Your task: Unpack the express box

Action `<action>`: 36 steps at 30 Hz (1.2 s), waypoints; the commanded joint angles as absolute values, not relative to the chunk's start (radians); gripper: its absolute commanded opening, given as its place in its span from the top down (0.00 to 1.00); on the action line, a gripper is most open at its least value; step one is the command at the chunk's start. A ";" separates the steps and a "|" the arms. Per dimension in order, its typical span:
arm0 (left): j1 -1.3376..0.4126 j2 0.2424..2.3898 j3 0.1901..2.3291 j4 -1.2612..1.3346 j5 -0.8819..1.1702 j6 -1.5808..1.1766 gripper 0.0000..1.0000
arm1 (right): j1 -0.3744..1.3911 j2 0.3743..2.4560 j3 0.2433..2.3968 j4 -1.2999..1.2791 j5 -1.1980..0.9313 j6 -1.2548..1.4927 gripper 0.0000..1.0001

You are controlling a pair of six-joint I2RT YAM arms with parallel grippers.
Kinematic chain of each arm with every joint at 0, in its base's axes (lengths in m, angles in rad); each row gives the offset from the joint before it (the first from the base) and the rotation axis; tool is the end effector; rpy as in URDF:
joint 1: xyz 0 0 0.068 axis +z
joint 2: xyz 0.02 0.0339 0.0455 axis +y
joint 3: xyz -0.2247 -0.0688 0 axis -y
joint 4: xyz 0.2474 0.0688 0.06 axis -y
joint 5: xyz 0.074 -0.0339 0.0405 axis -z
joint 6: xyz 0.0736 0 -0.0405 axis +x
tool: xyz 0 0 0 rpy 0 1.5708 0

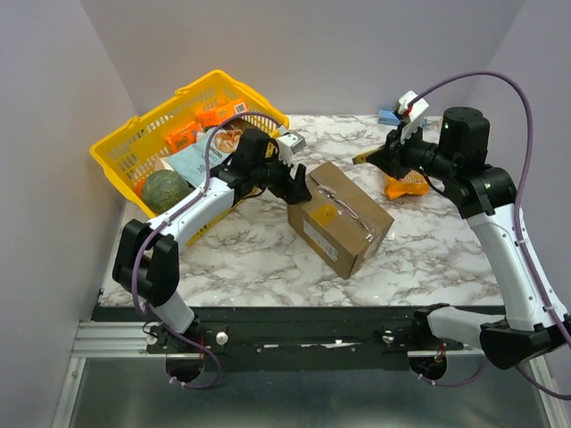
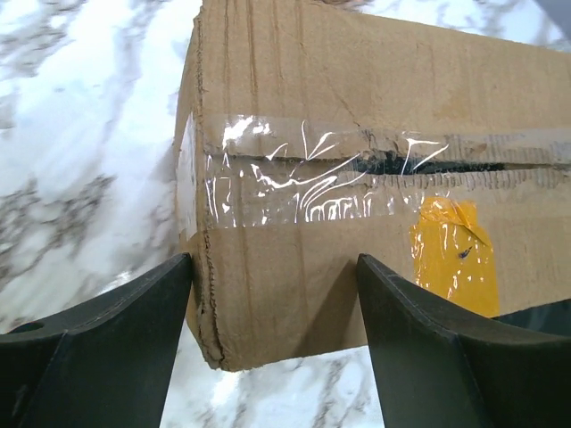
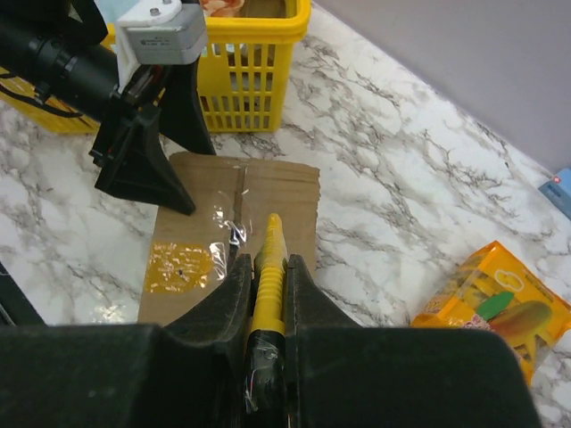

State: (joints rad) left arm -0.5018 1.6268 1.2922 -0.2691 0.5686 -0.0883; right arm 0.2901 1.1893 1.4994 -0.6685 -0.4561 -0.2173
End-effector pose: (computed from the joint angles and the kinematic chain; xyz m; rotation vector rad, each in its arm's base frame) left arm 0.3298 -0.2262 0.2361 0.7807 2.0803 -0.9494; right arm 0.2636 0.1125 0.4055 -0.7714 1.7593 0.4877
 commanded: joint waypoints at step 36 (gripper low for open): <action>-0.508 1.649 1.195 -0.179 0.701 -0.230 0.19 | 0.629 1.356 1.367 -0.400 -0.198 -0.198 1.00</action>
